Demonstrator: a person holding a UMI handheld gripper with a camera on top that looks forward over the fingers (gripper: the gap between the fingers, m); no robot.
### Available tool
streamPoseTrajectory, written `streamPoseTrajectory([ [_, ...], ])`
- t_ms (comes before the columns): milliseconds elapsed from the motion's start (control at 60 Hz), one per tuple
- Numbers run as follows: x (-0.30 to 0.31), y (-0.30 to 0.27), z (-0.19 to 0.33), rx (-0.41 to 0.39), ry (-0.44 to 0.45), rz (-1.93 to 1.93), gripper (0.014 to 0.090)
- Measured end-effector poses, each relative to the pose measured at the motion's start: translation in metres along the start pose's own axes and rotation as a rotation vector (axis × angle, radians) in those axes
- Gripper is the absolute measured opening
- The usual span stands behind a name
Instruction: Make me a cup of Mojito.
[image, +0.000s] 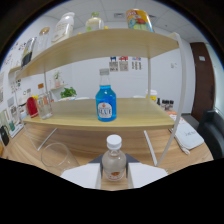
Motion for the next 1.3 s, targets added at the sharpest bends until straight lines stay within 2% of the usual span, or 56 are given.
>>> streamPoseTrajectory([
  [217,0.007,0.061,0.022,-0.116,-0.006,0.045,0.0346],
  [600,0.014,0.085,0.017,-0.184,0.029,0.004,0.0367],
  [683,0.017,0.078,0.009,-0.167,0.05,-0.006,0.0462],
  [833,0.016,0.053,-0.017,-0.143,0.085,-0.009,0.0854],
  [1033,0.002,-0.004,-0.074,-0.051,0.143,-0.033,0.0858],
  [1183,-0.038,-0.033,-0.118,-0.007,0.132,-0.011,0.0857],
  [1300,-0.072,-0.039,-0.14,-0.003,0.119,0.013,0.0855],
])
